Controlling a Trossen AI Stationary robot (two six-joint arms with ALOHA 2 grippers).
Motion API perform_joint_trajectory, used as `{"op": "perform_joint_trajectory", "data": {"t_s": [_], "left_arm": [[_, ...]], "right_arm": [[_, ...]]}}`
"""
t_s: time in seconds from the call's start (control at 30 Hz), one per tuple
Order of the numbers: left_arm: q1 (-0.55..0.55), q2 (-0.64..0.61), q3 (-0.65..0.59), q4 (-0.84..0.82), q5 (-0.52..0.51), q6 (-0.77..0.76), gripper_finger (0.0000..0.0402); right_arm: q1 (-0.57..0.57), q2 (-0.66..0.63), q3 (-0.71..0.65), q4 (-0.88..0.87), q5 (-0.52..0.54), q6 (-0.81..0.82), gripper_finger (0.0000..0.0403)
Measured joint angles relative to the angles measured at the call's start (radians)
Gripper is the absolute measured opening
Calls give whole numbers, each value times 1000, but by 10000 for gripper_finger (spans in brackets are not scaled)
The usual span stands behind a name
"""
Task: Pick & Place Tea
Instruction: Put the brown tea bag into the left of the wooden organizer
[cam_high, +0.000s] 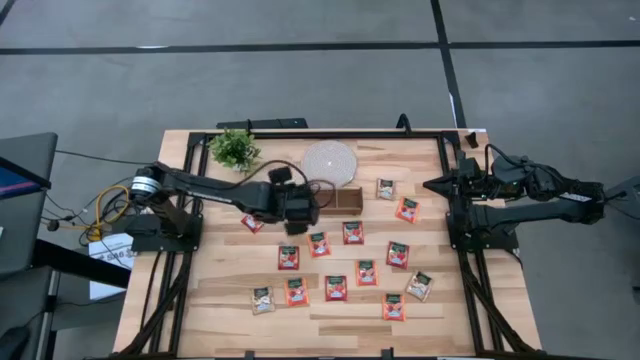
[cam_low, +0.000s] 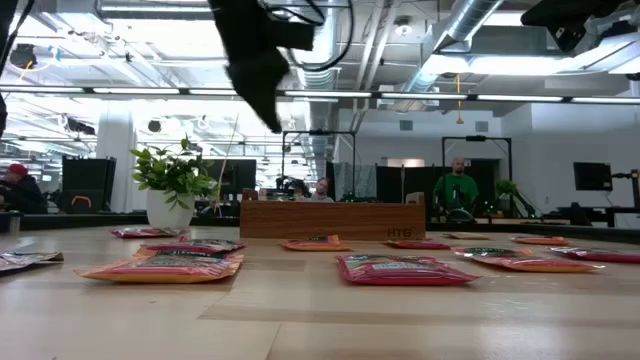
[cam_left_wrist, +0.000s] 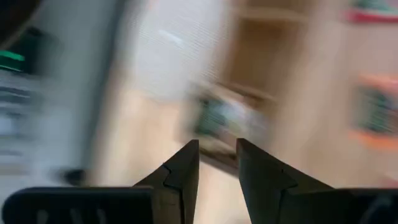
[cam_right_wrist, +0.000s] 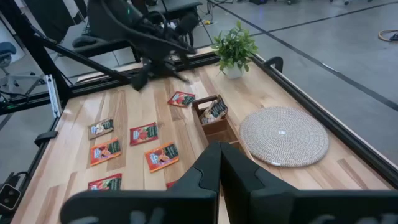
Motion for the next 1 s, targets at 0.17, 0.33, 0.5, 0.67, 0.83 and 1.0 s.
{"op": "perform_joint_trajectory", "data": {"t_s": [0.17, 0.33, 0.5, 0.67, 0.83, 1.0], "left_arm": [[-32, -25, 0, -151, 457, -202, 99], [-177, -25, -14, -153, 578, -309, 99], [-339, -24, -60, -133, 524, -415, 99], [-442, -24, -128, -84, 414, -633, 99], [-481, -24, -197, -36, 353, -834, 99], [-482, -24, -256, 30, 401, -908, 99]], "right_arm": [[0, 0, 0, 0, 0, 0, 0], [0, 0, 0, 0, 0, 0, 0], [0, 0, 0, 0, 0, -1, 0], [0, 0, 0, 0, 0, -1, 0], [0, 0, 0, -6, 0, -1, 0], [0, 0, 0, -53, 1, -1, 0]]}}
